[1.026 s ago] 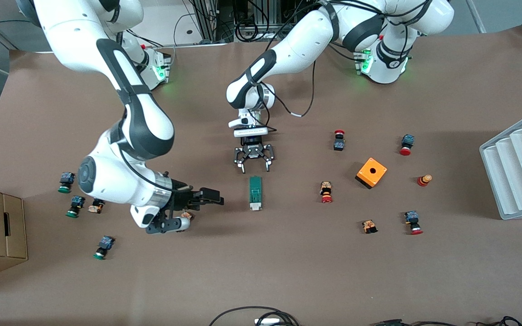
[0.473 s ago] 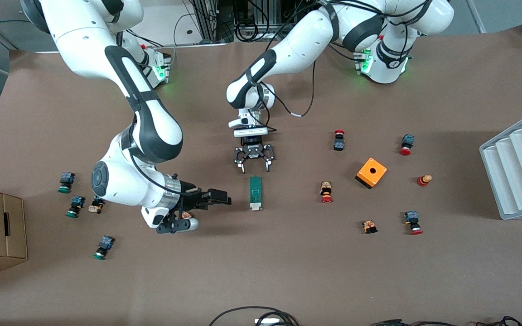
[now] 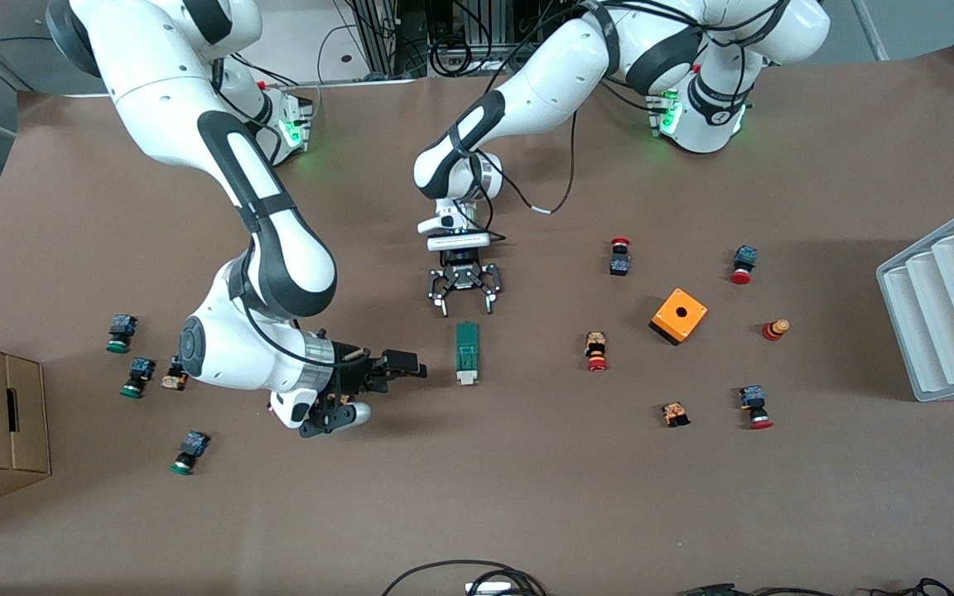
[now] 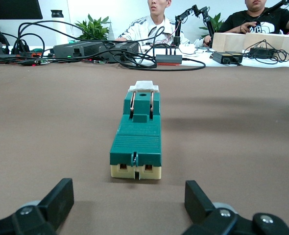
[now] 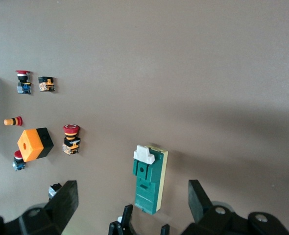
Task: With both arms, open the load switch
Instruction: 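Lower the right gripper beside the green switch's white lever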
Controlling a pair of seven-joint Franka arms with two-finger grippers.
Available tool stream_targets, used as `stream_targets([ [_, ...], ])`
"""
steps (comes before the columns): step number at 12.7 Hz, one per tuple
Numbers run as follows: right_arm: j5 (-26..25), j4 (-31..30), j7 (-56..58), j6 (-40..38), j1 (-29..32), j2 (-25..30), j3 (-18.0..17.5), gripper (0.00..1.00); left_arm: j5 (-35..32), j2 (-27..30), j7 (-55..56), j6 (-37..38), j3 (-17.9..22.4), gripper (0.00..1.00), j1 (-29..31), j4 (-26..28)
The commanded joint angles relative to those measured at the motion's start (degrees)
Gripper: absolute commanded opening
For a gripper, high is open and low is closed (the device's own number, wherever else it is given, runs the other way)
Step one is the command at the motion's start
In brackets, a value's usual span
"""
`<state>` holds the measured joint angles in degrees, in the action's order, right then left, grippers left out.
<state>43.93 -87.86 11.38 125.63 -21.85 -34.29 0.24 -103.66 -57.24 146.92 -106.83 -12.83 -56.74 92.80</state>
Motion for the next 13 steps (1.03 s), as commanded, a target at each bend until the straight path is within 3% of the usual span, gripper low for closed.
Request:
stream_targets([
  [1, 1.9, 1.4, 1.8, 2.7, -0.1, -1.7, -0.2, 1.0, -1.0, -2.4, 1.8, -0.7, 0.4, 1.0, 0.6, -1.1],
  [10, 2.0, 3.8, 1.7, 8.3, -1.7, -6.3, -0.3, 1.0, -1.0, -2.4, 1.9, -0.7, 0.4, 1.0, 0.4, -1.0],
  [13, 5.1, 4.7, 1.8, 10.4, -3.1, -8.1, -0.2, 1.0, -1.0, -2.4, 1.7, -0.7, 0.4, 1.0, 0.6, -1.1],
])
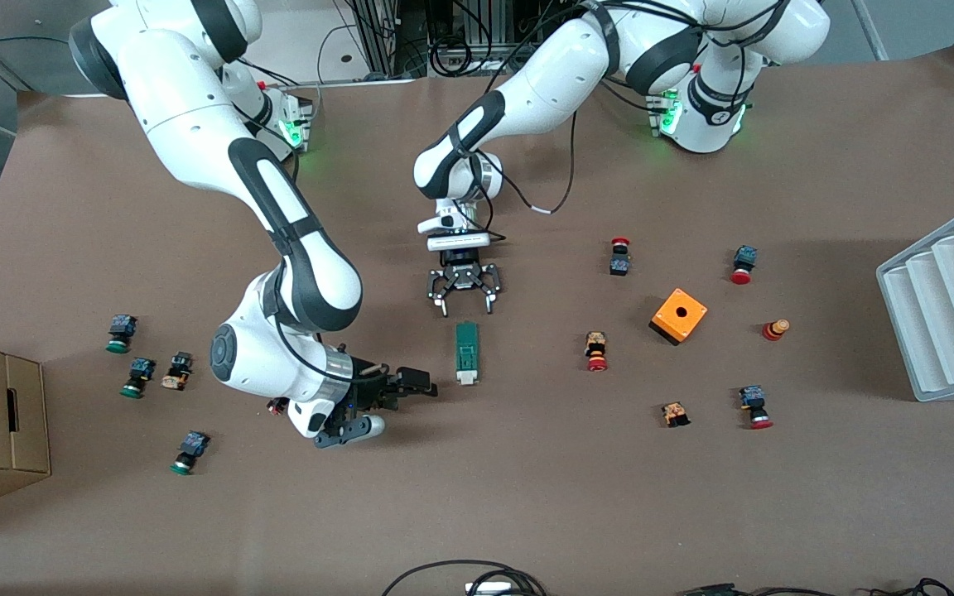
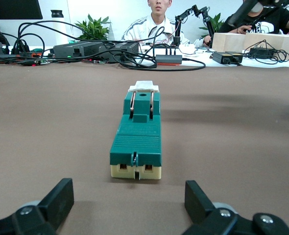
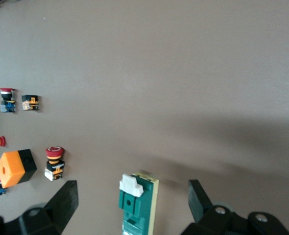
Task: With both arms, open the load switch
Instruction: 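Lower the right gripper beside the green switch's white lever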
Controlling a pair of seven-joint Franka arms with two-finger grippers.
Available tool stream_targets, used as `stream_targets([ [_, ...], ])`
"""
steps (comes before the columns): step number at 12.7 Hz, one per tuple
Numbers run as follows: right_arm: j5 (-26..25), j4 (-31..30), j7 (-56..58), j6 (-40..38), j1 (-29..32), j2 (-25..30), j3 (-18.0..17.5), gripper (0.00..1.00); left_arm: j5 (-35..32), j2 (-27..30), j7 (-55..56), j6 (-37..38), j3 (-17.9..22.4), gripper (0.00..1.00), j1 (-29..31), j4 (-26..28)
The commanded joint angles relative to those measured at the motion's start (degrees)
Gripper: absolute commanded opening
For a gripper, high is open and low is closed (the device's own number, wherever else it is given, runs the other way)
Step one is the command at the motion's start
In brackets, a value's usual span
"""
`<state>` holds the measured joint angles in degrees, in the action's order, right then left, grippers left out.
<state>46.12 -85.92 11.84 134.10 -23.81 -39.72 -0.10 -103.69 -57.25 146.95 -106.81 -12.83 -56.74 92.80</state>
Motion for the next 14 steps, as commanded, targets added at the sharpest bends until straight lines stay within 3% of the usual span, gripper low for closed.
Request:
stream_targets([
  [1, 3.0, 3.4, 1.3, 2.0, -1.5, -3.3, 0.1, 1.0, -1.0, -2.4, 1.6, -0.7, 0.4, 1.0, 0.6, -1.1],
  [14, 3.6, 3.8, 6.3, 3.4, -3.9, -7.0, 0.1, 1.0, -1.0, -2.6, 1.8, -0.6, 0.4, 1.0, 0.4, -1.0],
])
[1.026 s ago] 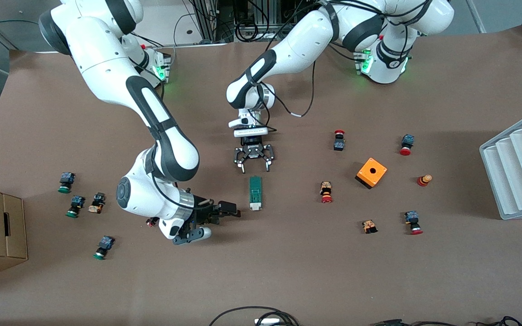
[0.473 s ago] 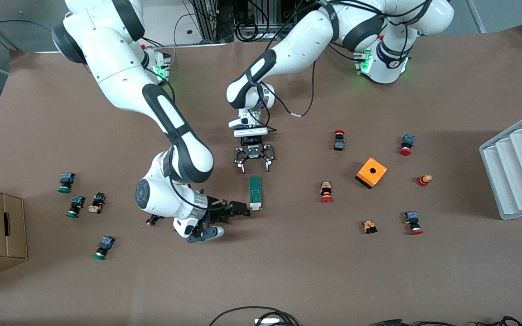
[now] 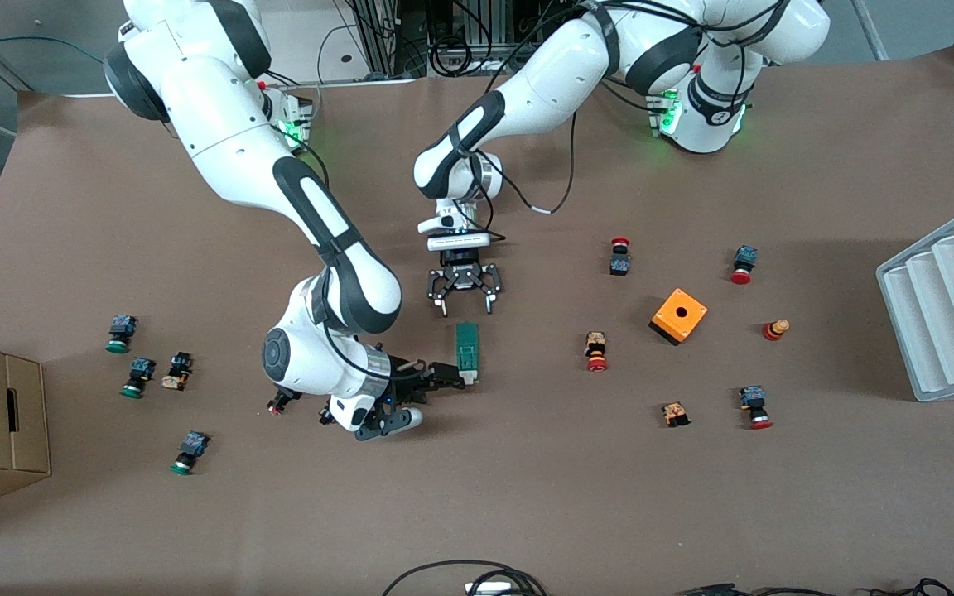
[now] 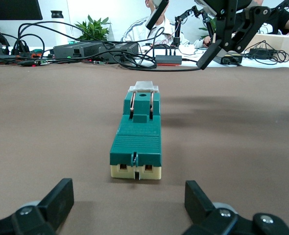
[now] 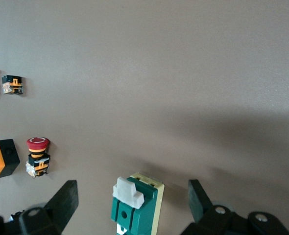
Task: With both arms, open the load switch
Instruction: 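Lower the right gripper beside the green switch's white lever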
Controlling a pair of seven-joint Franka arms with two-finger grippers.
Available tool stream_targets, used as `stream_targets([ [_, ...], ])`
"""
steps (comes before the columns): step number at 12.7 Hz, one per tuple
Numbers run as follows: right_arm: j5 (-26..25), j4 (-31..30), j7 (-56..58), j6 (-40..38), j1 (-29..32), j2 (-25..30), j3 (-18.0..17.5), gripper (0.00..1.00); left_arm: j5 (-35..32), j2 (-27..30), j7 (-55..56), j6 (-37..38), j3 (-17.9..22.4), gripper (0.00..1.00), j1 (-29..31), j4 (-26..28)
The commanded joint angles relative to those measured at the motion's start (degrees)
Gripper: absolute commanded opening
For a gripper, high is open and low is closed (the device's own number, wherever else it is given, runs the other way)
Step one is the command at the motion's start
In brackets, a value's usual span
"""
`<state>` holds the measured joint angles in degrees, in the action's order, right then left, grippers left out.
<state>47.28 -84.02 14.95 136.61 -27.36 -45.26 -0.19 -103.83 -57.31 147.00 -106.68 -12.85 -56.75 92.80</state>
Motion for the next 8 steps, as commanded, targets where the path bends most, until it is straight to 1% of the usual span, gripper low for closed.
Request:
stream_targets([
  [1, 2.5, 1.9, 4.1, 0.8, -0.3, -1.4, 0.2, 1.0, -0.9, -2.5, 1.8, -0.7, 0.4, 1.0, 0.4, -1.0],
  [5, 3.2, 1.9, 8.2, 0.8, -0.3, -2.3, 0.1, 0.99, -0.9, -2.6, 1.8, -0.6, 0.4, 1.0, 0.4, -1.0],
  [6, 5.4, 1.9, 9.2, 0.9, -0.3, -2.5, 0.1, 0.99, -0.9, -2.6, 1.8, -0.5, 0.4, 1.0, 0.4, -1.0],
  [7, 9.5, 1.9, 10.8, 0.9, -0.3, -2.8, 0.2, 0.99, -0.9, -2.6, 1.8, -0.5, 0.4, 1.0, 0.4, -1.0],
  [8, 12.5, 1.9, 12.5, 0.8, -0.3, -3.2, 0.3, 0.99, -0.9, -2.6, 1.8, -0.5, 0.4, 1.0, 0.4, -1.0],
])
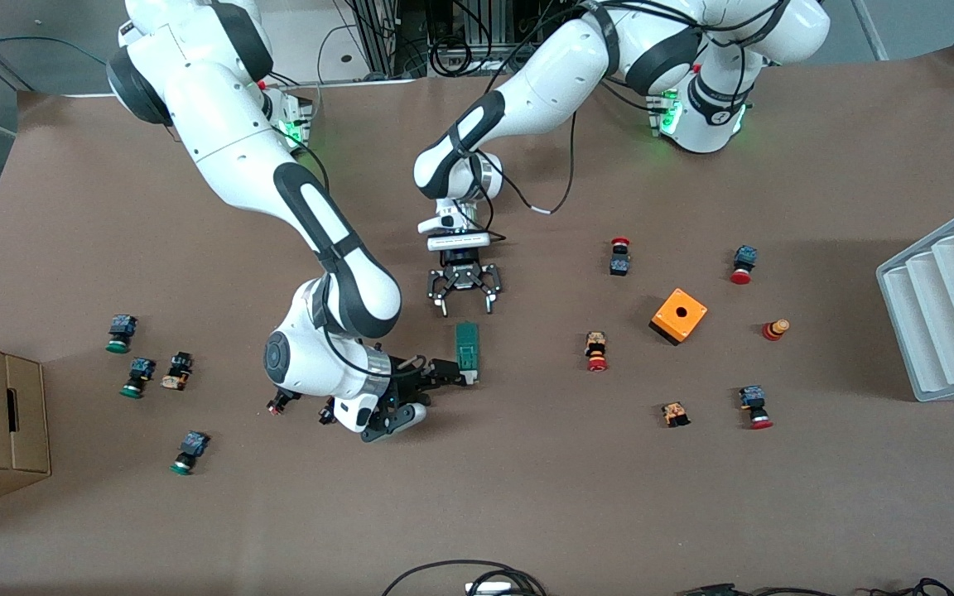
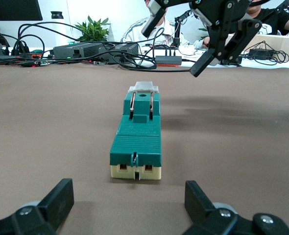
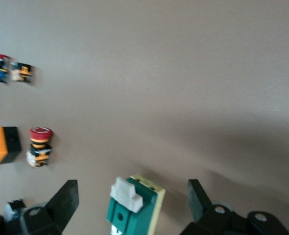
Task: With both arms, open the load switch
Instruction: 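Lower the right gripper beside the green switch's white lever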
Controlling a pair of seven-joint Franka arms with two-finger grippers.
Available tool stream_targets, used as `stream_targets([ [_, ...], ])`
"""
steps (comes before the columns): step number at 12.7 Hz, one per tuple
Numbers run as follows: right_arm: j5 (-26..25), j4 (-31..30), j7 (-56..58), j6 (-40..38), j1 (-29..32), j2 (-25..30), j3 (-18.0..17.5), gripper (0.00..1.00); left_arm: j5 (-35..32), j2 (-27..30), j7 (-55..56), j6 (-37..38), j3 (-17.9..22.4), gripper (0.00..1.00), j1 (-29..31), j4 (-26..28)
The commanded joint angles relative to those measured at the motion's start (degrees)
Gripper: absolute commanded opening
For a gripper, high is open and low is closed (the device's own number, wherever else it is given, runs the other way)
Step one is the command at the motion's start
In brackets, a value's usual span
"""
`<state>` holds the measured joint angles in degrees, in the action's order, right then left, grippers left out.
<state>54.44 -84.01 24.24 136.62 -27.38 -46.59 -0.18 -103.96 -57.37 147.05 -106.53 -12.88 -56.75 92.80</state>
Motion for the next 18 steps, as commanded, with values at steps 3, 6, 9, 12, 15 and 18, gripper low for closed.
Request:
stream_targets([
  [3, 6.0, 1.9, 5.1, 0.8, -0.4, -1.9, 0.3, 0.99, -0.7, -2.6, 1.7, -0.7, 0.4, 1.0, 0.4, -1.1],
  [6, 5.9, 2.0, 7.9, 0.9, -0.5, -2.3, 0.3, 0.99, -0.8, -2.5, 1.7, -0.7, 0.4, 1.0, 0.4, -1.1],
  [9, 5.8, 2.0, 9.8, 1.1, -1.6, -2.4, 0.4, 0.95, -0.8, -2.6, 1.7, -0.7, 0.4, 1.0, 0.4, -1.1],
  [12, 6.2, 1.3, 9.1, 3.9, -3.3, -2.4, 0.6, 0.96, -0.8, -2.6, 1.7, -0.7, 0.4, 1.0, 0.4, -1.1],
  [15, 6.2, 1.0, 9.7, 4.4, -3.4, -2.5, 1.2, 0.95, -0.7, -2.6, 1.7, -0.7, 0.4, 1.0, 0.4, -1.1],
  [18, 6.1, 0.6, 10.8, 4.4, -3.1, -2.5, 1.8, 0.94, -0.8, -2.6, 1.7, -0.7, 0.4, 1.0, 0.4, -1.1],
])
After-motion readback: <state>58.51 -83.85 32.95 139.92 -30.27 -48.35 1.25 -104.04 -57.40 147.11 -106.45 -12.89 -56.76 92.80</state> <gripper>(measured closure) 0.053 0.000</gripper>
